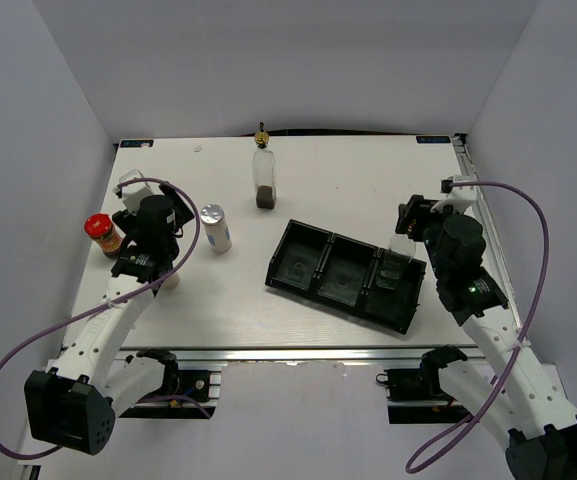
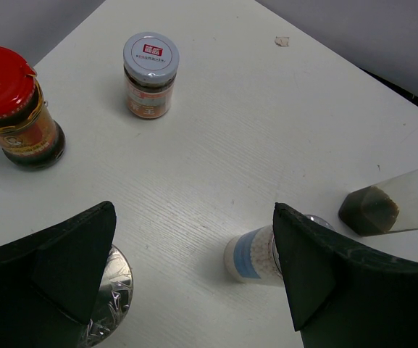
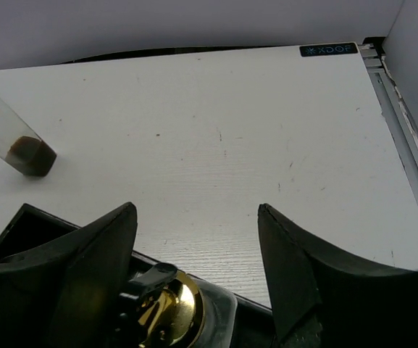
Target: Organize the condiment bottles
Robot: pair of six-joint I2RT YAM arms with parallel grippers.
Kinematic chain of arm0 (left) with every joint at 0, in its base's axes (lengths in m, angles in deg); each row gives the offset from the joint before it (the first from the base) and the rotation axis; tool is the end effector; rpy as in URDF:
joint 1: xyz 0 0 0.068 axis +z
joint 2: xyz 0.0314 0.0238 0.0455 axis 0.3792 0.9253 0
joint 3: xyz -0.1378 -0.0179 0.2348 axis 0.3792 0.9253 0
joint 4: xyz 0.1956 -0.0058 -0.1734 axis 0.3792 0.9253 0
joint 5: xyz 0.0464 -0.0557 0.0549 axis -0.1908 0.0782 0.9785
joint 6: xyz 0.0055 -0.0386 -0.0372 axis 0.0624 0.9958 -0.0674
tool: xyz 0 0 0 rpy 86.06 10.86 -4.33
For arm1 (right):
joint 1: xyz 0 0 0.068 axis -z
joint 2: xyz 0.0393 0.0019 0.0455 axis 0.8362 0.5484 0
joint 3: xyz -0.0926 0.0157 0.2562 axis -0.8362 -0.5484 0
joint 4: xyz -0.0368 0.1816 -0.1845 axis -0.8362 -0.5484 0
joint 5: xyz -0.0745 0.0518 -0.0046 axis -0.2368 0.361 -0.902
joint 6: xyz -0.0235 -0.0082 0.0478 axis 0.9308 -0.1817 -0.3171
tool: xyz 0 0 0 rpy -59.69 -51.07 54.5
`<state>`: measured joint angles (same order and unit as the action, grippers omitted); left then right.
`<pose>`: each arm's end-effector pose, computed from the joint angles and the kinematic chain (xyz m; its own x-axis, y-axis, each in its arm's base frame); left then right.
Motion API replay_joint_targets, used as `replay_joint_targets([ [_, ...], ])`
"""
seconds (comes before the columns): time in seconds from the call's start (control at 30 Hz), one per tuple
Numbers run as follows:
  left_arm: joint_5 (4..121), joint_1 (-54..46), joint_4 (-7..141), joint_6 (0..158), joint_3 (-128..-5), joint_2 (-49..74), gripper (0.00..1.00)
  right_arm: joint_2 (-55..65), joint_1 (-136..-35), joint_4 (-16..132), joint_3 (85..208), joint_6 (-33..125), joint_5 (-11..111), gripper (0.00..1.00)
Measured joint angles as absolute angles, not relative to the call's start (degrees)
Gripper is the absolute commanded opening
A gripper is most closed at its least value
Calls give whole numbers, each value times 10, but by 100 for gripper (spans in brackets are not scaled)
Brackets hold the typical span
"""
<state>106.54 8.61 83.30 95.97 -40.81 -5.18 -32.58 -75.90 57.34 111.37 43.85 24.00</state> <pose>0.2221 -0.0327 0.3036 -0.2174 -0.3414 -0.9144 -0.4779 0.8541 -0.2053 0.1767 0.0493 0.3348 -0.0711 0.1328 -0.9886 0.0031 0.9911 0.1329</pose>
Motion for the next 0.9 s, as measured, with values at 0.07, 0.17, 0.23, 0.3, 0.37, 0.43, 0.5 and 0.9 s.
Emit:
replay_joint_targets([
  [0.07, 1065, 86, 833, 960, -408, -52, 98, -326, -759, 562, 1122, 442, 253, 78],
  [0.17, 1065, 86, 833, 960, -408, -52, 98, -318, -759, 534, 1163, 448, 286, 90],
  [0.23, 1065, 86, 833, 960, -408, -52, 98, -307, -759, 516, 1207, 457, 313, 89],
  [0.3, 1065, 86, 834, 961, -408, -51, 98, -293, -759, 509, 1252, 463, 344, 89],
  [0.37, 1065, 86, 836, 961, -408, -51, 98, -276, -759, 498, 1301, 471, 378, 89],
  [0.43, 1065, 86, 838, 962, -408, -51, 98, -253, -759, 484, 1351, 478, 411, 90],
  [0.5, 1065, 86, 838, 962, -408, -51, 98, -222, -765, 474, 1404, 489, 439, 89],
  [0.9, 1065, 86, 839, 962, -408, -51, 98, 127, -920, 469, 1630, 553, 464, 89],
])
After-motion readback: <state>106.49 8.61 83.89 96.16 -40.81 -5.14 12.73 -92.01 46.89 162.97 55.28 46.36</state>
